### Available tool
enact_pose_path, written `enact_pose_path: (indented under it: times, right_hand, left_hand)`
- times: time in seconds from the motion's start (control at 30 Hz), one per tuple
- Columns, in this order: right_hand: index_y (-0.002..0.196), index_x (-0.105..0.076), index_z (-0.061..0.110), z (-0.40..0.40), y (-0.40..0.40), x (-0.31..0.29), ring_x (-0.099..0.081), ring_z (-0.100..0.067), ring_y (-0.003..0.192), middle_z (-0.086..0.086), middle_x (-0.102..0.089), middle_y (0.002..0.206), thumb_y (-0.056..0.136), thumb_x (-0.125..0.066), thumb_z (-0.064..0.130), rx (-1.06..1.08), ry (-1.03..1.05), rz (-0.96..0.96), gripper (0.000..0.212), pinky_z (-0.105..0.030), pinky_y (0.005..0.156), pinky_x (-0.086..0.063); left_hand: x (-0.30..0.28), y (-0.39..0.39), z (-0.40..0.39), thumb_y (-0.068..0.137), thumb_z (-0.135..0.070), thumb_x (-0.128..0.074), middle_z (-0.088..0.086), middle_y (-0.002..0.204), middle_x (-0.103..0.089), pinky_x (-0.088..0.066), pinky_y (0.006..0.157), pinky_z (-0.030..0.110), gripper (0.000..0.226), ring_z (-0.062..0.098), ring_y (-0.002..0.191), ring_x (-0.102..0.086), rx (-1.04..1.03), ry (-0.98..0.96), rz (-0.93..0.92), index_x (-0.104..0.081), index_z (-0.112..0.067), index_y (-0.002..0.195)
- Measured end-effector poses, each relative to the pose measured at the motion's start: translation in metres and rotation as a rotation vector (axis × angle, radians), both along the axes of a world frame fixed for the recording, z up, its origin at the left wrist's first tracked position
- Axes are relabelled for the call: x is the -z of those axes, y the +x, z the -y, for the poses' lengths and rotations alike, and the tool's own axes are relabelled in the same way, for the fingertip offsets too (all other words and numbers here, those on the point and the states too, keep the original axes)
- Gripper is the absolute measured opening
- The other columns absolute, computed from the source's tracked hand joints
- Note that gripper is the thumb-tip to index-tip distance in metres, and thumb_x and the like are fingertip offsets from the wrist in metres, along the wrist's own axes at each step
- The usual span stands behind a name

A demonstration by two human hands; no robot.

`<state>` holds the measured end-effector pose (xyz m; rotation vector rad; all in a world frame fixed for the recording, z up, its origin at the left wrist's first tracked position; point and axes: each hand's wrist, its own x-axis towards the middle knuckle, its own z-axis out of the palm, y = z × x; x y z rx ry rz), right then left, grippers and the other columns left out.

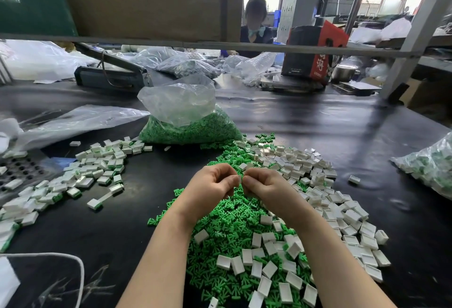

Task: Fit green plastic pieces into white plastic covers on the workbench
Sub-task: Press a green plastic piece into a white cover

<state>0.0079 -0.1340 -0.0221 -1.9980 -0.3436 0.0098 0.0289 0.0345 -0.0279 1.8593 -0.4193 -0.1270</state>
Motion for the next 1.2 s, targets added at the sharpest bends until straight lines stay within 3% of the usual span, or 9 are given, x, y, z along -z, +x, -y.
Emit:
enact_pose_path:
  times: [0.23, 0.63, 0.83, 0.93, 1.03, 1.2]
  right_hand:
    - [0.067, -0.053, 0.023, 0.0007, 0.0007, 0.0013, -0.044, -0.015, 0.062, -0.005, -0.052, 0.067, 0.097, -0.054, 0.018, 0.009, -0.152, 0.068, 0.031, -0.035, 0.058, -0.036]
    - [0.065, -0.050, 0.026, 0.0025, 0.0002, 0.0029, -0.043, -0.013, 0.063, -0.001, -0.050, 0.068, 0.098, -0.054, 0.019, 0.002, -0.174, 0.063, 0.033, -0.034, 0.060, -0.035]
    - [0.072, -0.055, 0.014, 0.0001, 0.0020, 0.0025, -0.041, -0.016, 0.063, -0.005, -0.047, 0.067, 0.099, -0.051, 0.018, -0.036, -0.051, 0.040, 0.028, -0.034, 0.059, -0.033]
    - [0.068, -0.057, 0.020, 0.0008, 0.0004, 0.0032, -0.038, -0.020, 0.066, -0.011, -0.044, 0.071, 0.101, -0.047, 0.016, -0.055, 0.064, -0.026, 0.035, -0.038, 0.064, -0.031]
    - [0.070, -0.057, 0.020, 0.0021, 0.0004, 0.0038, -0.039, -0.022, 0.068, -0.013, -0.045, 0.073, 0.102, -0.046, 0.017, -0.044, 0.033, -0.046, 0.035, -0.040, 0.066, -0.032]
    - [0.071, -0.059, 0.018, 0.0025, 0.0011, 0.0050, -0.042, -0.002, 0.054, 0.011, -0.047, 0.059, 0.103, -0.045, 0.024, -0.037, -0.046, -0.069, 0.036, -0.023, 0.059, -0.035]
  left_hand:
    - [0.0006, 0.0022, -0.0005, 0.093, -0.014, -0.062, -0.005, 0.059, -0.055, -0.041, 0.062, 0.034, 0.019, 0.016, 0.062, -0.048, -0.023, 0.070, 0.034, -0.064, -0.016, 0.074]
    - [0.0022, 0.0027, -0.0013, 0.093, -0.013, -0.062, -0.002, 0.061, -0.050, -0.035, 0.060, 0.035, 0.018, 0.016, 0.062, -0.042, -0.004, 0.078, 0.070, -0.062, -0.018, 0.076]
    - [-0.0016, -0.0007, -0.0044, 0.096, -0.013, -0.058, -0.004, 0.062, -0.055, -0.038, 0.063, 0.033, 0.021, 0.015, 0.063, -0.046, 0.006, -0.002, 0.030, -0.062, -0.019, 0.075]
    - [-0.0006, -0.0020, -0.0024, 0.097, -0.013, -0.056, -0.003, 0.063, -0.054, -0.036, 0.062, 0.029, 0.021, 0.015, 0.065, -0.045, 0.019, -0.022, -0.006, -0.061, -0.016, 0.077]
    - [0.0010, -0.0017, -0.0033, 0.096, -0.014, -0.056, -0.001, 0.065, -0.054, -0.036, 0.061, 0.028, 0.020, 0.017, 0.066, -0.045, 0.035, -0.027, -0.020, -0.061, -0.016, 0.077]
    - [0.0001, -0.0019, -0.0033, 0.097, -0.014, -0.055, 0.002, 0.066, -0.052, -0.035, 0.060, 0.026, 0.020, 0.018, 0.067, -0.044, 0.045, -0.043, -0.031, -0.059, -0.013, 0.078]
